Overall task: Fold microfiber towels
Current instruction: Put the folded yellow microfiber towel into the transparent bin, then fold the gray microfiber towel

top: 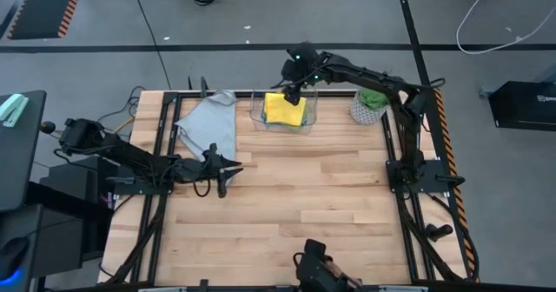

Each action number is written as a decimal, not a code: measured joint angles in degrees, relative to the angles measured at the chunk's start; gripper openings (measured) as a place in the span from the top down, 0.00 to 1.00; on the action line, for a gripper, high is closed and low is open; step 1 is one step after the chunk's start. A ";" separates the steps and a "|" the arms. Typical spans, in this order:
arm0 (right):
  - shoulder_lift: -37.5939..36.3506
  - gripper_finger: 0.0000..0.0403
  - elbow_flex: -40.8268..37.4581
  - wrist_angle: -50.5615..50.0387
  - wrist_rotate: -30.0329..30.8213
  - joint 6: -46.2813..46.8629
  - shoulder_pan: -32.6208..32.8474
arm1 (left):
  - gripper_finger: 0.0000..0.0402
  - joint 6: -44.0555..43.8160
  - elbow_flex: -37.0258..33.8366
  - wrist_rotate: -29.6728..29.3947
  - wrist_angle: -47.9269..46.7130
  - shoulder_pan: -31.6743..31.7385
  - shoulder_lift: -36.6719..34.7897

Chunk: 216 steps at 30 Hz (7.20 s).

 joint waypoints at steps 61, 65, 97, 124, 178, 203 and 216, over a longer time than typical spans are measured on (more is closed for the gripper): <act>11.19 0.96 -3.06 8.16 -4.85 6.30 0.33 | 0.85 0.02 0.02 0.00 -0.45 0.00 0.02; 9.64 0.96 -3.06 7.88 -3.88 5.95 0.78 | 0.87 0.09 0.02 0.00 -0.46 0.00 0.02; -19.13 0.99 -18.32 2.67 0.60 0.96 4.05 | 0.89 -0.12 0.02 0.04 -2.07 -0.04 0.02; -44.74 0.96 -62.38 47.06 23.49 28.66 42.72 | 0.99 5.96 10.59 4.08 -22.10 -5.80 0.02; -39.97 0.99 -62.29 52.40 22.04 33.54 51.07 | 0.53 -11.35 31.63 2.96 -79.71 -7.91 19.89; -39.97 0.99 -62.29 53.30 22.07 35.02 53.31 | 0.98 -13.86 41.58 8.22 -75.25 -27.09 21.70; -39.97 0.99 -62.29 53.30 22.08 36.11 54.60 | 0.87 -26.42 58.80 9.96 -77.87 -41.20 37.11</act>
